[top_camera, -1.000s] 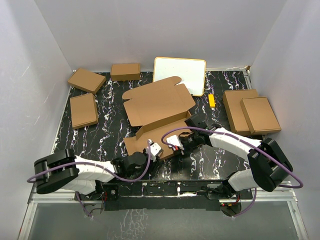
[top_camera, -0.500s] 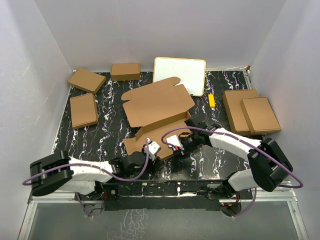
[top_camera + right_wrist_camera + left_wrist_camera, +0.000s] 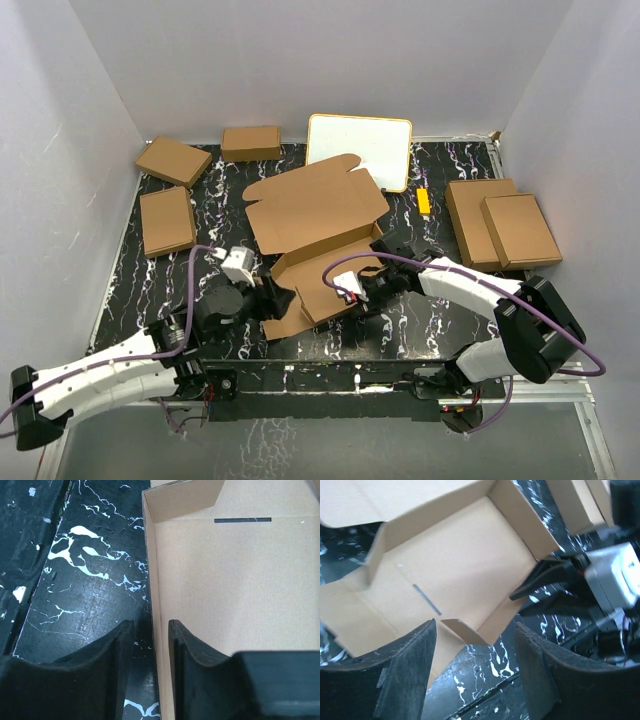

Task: Fold the paper box

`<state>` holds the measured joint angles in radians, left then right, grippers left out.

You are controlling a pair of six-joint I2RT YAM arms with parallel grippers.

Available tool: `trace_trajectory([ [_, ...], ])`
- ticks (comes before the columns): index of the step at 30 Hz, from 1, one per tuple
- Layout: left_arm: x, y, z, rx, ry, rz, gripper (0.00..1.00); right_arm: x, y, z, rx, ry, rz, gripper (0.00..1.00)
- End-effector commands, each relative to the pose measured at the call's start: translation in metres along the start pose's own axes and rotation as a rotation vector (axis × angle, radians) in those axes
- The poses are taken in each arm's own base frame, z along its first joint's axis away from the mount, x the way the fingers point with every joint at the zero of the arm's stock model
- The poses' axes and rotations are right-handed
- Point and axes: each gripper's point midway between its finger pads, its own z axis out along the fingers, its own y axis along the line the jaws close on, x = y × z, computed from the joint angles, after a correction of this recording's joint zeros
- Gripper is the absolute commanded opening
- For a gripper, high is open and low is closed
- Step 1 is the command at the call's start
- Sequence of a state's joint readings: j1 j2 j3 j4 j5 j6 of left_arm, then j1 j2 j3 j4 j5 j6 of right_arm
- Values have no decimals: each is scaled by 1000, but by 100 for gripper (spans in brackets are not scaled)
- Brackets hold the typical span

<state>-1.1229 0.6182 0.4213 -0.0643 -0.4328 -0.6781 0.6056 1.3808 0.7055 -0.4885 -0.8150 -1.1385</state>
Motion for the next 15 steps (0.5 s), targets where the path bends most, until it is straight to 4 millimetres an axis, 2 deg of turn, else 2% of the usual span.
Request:
trace_trajectory([
  [1,-1,45,-17,-242,87,-110,58,-18,-8,-4,23,-71,-43,44],
  [4,6,65,-25,-366,175,-112,53,-24,-10,-8,24,-87,-38,52],
  [7,12,75,-25,-441,253,-63,55,-27,-12,-13,31,-110,-26,56],
  [11,-1,79,2,-422,251,-56,55,-27,-12,-18,37,-125,-14,56],
  [15,-16,91,29,-371,264,-116,42,-28,-12,-22,48,-136,-10,57],
])
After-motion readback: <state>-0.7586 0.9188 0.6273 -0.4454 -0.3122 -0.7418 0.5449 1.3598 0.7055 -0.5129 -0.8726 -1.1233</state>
